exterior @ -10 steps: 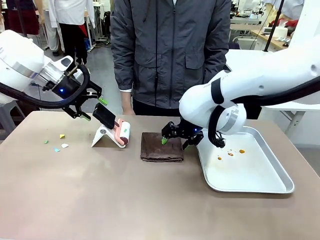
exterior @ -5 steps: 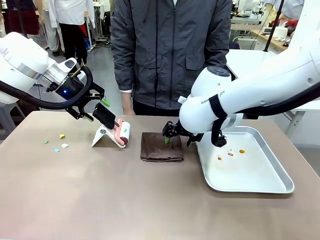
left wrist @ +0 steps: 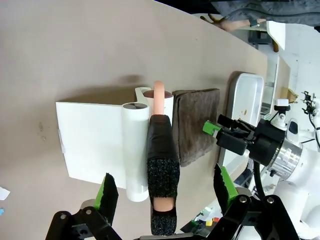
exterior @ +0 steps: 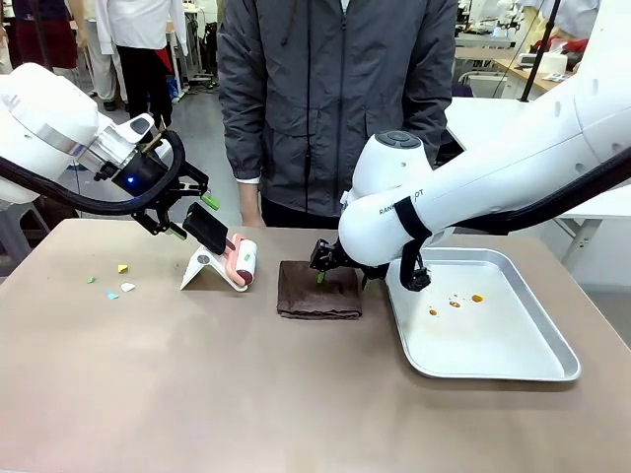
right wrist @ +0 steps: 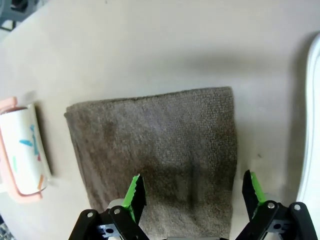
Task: Clean the surface of the table.
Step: Hold the Lint Roller with your left hand and the towel with your right hand.
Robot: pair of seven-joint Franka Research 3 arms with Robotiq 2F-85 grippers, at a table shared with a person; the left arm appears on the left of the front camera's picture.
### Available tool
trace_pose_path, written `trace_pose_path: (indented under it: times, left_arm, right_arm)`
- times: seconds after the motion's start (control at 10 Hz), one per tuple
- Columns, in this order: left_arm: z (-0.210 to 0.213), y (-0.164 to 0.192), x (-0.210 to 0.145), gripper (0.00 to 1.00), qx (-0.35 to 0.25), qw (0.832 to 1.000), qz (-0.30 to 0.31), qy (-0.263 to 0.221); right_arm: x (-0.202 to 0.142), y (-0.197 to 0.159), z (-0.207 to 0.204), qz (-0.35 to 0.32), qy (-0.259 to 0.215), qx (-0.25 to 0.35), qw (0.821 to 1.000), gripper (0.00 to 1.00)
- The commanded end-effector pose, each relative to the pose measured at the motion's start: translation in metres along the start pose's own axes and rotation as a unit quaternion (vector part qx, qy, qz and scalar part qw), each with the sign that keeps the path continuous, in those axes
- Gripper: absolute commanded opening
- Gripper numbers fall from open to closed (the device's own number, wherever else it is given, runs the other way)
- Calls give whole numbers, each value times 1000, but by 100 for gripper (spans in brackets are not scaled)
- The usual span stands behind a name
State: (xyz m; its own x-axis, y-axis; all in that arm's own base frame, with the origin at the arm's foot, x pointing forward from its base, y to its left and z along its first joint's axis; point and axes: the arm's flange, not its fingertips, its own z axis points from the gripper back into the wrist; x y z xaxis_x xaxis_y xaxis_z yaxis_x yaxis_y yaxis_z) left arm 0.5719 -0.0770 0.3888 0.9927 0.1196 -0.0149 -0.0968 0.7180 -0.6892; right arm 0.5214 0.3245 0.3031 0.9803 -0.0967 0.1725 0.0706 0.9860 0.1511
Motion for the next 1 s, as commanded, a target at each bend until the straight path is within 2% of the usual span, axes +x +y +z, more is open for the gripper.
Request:
trace_pose_path:
  times: [0.0, 0.3, 0.4, 0.5, 0.6, 0.7, 0.9]
  left_arm:
    - [1, -1, 5, 100, -9, 1000, -11, 8]
    - [0, 0, 5, 100, -10, 1000, -11, 10]
    - [-1, 0, 5, 68, -6, 1000, -11, 0]
    - [0, 0, 5, 42, -10, 1000, -12, 0]
    - [0, 0, 5, 11, -9, 1000, -13, 0]
    - [-1, 0, 5, 0, -11, 1000, -13, 0]
    - [0, -1, 5, 0, -13, 1000, -15, -4]
  right_arm:
    - [3, 13, -5, -15, -6, -33, 999, 100]
    - [3, 15, -8, -12, -2, -45, 999, 100]
    - [3, 14, -7, -10, -4, -48, 999, 98]
    - [3, 14, -8, -11, 3, -46, 999, 40]
    - [2, 14, -9, -13, 5, -48, 999, 38]
    - [2, 13, -8, -13, 5, -51, 999, 0]
    - [3, 14, -9, -13, 5, -50, 999, 0]
